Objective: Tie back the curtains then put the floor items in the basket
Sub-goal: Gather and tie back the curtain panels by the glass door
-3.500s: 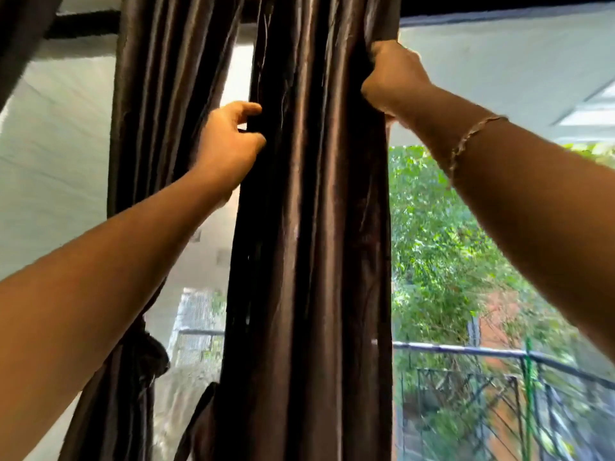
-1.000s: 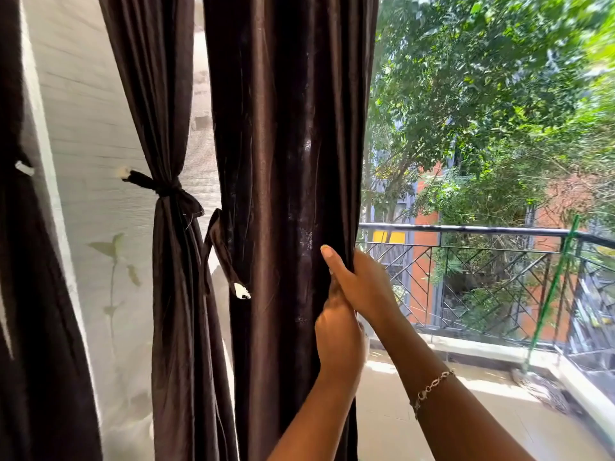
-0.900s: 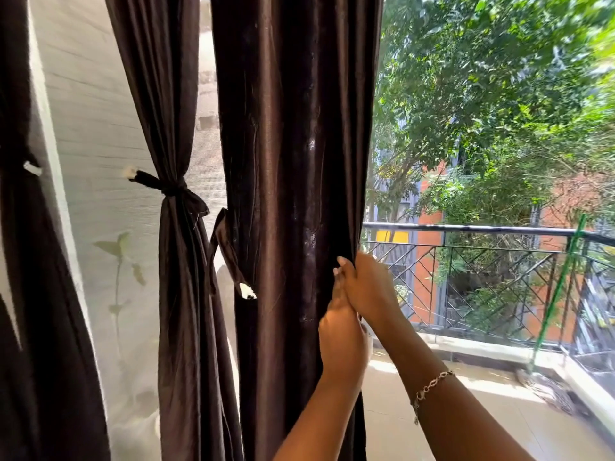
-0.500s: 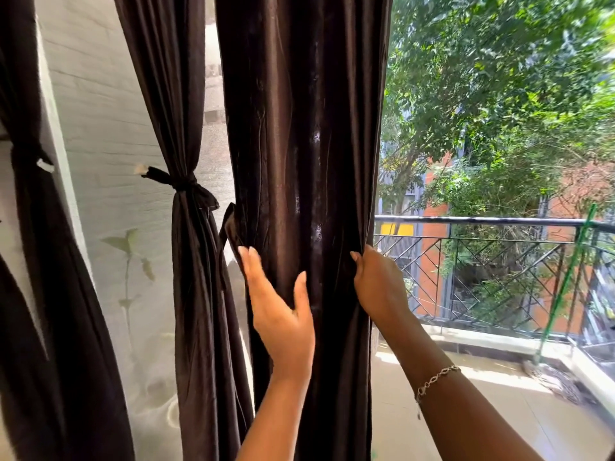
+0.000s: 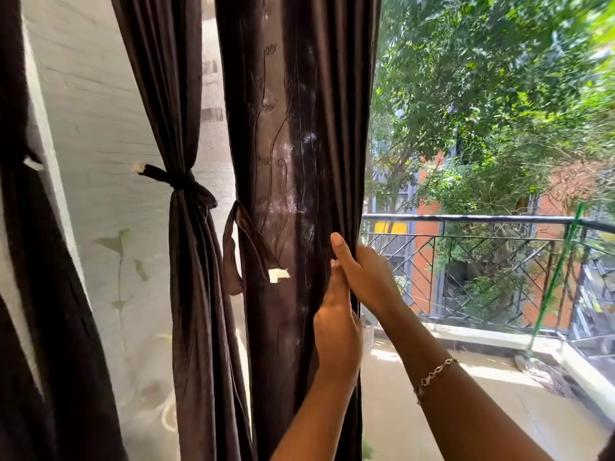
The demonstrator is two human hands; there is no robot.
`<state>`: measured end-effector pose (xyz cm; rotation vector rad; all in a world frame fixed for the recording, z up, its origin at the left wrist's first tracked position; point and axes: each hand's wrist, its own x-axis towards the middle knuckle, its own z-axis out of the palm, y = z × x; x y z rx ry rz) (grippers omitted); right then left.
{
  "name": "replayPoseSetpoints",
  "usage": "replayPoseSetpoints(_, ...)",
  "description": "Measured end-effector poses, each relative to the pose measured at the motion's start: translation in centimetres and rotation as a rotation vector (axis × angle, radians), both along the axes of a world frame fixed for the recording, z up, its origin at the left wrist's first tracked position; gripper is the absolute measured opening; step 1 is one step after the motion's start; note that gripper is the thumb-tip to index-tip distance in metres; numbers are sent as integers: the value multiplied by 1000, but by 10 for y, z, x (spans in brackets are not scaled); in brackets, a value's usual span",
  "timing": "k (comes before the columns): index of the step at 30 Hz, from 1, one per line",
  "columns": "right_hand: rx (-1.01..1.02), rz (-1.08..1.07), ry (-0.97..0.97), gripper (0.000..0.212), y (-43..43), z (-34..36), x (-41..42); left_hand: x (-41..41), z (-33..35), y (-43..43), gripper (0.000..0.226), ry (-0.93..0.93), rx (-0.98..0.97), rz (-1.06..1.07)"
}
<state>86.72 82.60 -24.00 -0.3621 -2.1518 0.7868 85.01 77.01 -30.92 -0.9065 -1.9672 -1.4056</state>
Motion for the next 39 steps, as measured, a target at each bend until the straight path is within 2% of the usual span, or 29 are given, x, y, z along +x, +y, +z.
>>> replayPoseSetpoints(1, -5, -6, -7, 71, 0, 0, -1, -1, 0, 1, 57, 9, 8, -14)
replayPoseSetpoints(4, 61, -78, -47, 43, 7, -1, -9, -5, 1, 1, 57, 15, -16, -47)
replayPoseSetpoints(6, 77, -122, -54, 34, 11, -2, -14, -8, 0, -2, 55, 41, 3, -85)
replayPoseSetpoints(10, 120, -197, -65, 35, 17, -6, -21, -24, 10, -19, 55, 158, 247, 35)
replayPoseSetpoints(14, 128, -201, -54, 34, 19, -9, -25, -57, 33, -39, 62, 95, 389, 199)
replayPoseSetpoints(17, 135, -201, -61, 35, 17, -10, -29, -76, 44, -51, 66, 46, 433, 301)
replayPoseSetpoints(21, 128, -198, -60, 35, 15, -9, -31, -95, 61, -60, 57, -52, 503, 312)
replayPoseSetpoints(24, 116, -190, -50, 31, 14, -9, -33, -106, 70, -64, 52, -36, 466, 483)
replayPoseSetpoints(27, 111, -183, -46, 30, 14, -8, -35, -122, 80, -72, 56, -54, 401, 607)
replayPoseSetpoints(31, 94, -204, -47, 31, 13, -7, -40, -139, 95, -74, 59, -97, 262, 471)
replayPoseSetpoints(36, 130, -214, -57, 30, 9, -7, -48, -140, 104, -68, 25, -52, 298, 285)
replayPoseSetpoints(39, 147, -245, -74, 25, 6, -7, -52, -137, 105, -63, 16, -44, 259, 242)
